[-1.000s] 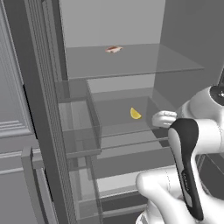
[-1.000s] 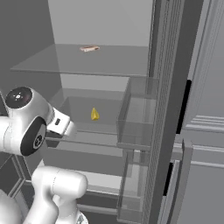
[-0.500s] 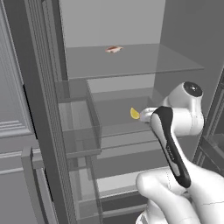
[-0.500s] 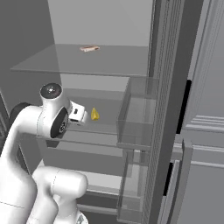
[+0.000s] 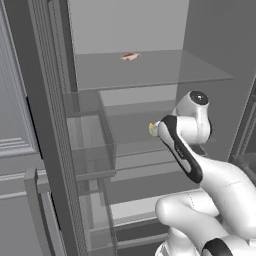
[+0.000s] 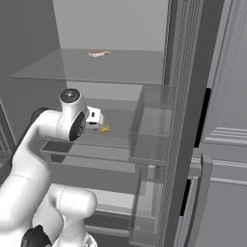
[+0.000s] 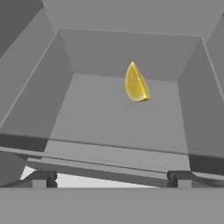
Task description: Grab a lemon wedge from the fridge and one ice cube from the ice bowl, and put them in the glass of lemonade.
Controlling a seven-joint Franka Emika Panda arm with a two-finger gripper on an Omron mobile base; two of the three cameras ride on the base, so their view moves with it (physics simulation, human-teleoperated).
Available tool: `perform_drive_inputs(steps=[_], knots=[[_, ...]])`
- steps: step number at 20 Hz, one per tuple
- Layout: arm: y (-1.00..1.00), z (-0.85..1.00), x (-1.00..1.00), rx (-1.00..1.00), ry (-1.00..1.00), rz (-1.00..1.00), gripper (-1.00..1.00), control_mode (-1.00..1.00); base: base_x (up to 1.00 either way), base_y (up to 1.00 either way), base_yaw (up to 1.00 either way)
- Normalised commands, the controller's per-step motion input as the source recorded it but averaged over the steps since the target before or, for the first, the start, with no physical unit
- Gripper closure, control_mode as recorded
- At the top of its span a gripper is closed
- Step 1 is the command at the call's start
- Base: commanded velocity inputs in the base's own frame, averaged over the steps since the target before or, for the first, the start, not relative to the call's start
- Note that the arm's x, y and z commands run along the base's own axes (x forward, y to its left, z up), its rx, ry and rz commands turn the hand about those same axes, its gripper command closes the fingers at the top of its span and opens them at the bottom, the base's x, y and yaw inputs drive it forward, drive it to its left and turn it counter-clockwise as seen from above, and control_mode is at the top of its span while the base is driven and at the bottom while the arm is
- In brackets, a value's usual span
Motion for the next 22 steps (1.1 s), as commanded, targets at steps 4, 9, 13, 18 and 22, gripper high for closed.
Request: perform_drive_inputs(steps=[4,9,13,18,22], knots=[[-0.16,-0.14,0.39,-0.01,0.01,0.01,-1.00,-1.00,0.00,0.00,0.00],[-0.20,-0.47,0.52,0.00,0.00,0.00,-1.00,-1.00,0.00,0.00,0.00],[-0.03,-0.47,0.56,0.00,0.00,0.01,-1.00,-1.00,0.00,0.00,0.00],[0.00,-0.42,0.54,0.00,0.00,0.01,-1.00,-1.00,0.00,0.00,0.00],[0.00,0.00,0.52,0.00,0.00,0.00,-1.00,-1.00,0.00,0.00,0.00]])
